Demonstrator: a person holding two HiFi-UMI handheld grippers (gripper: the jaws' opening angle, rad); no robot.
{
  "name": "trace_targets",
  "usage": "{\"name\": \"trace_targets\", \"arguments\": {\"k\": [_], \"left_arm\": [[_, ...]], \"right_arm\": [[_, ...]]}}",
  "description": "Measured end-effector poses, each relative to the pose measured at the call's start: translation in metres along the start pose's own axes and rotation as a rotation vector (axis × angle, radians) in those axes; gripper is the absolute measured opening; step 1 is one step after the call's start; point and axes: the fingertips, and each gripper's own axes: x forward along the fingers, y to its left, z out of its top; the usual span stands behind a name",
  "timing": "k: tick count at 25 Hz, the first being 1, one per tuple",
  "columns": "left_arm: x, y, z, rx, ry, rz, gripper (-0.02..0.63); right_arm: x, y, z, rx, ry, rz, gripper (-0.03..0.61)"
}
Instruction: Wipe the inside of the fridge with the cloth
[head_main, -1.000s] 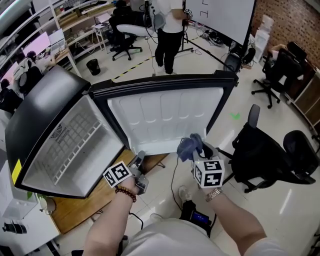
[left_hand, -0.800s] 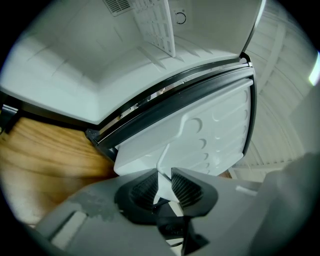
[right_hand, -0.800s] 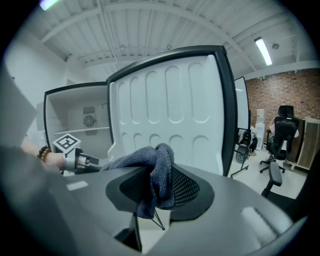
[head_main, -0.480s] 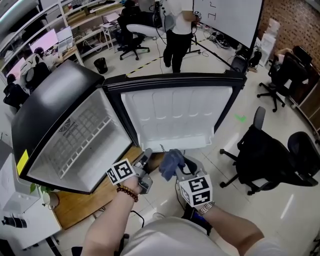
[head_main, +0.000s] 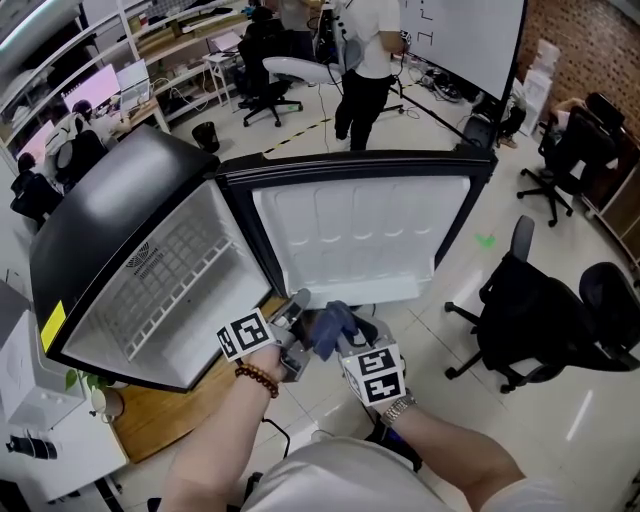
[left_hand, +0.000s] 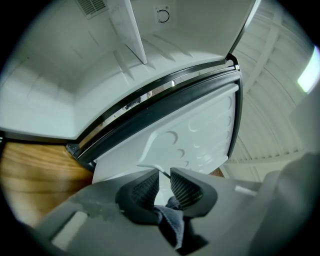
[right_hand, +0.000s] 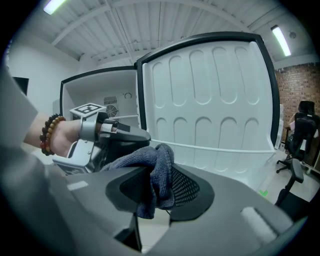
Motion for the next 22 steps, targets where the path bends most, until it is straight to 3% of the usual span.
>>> {"name": "trace_targets", "arguments": {"k": [10,22], "left_arm": [[0.008,-0.002,0.008,-0.010,0.060,0.007,0.071],[0.008,-0.003,0.006,0.011,0.110,0.010,0.066]], "right_arm": [[0.066,-0.007,0.010,0.011,0.025,-0.033,0.120],[0.115,-0.002,0.000,0.009,0.043,0.001,0.120]]}}
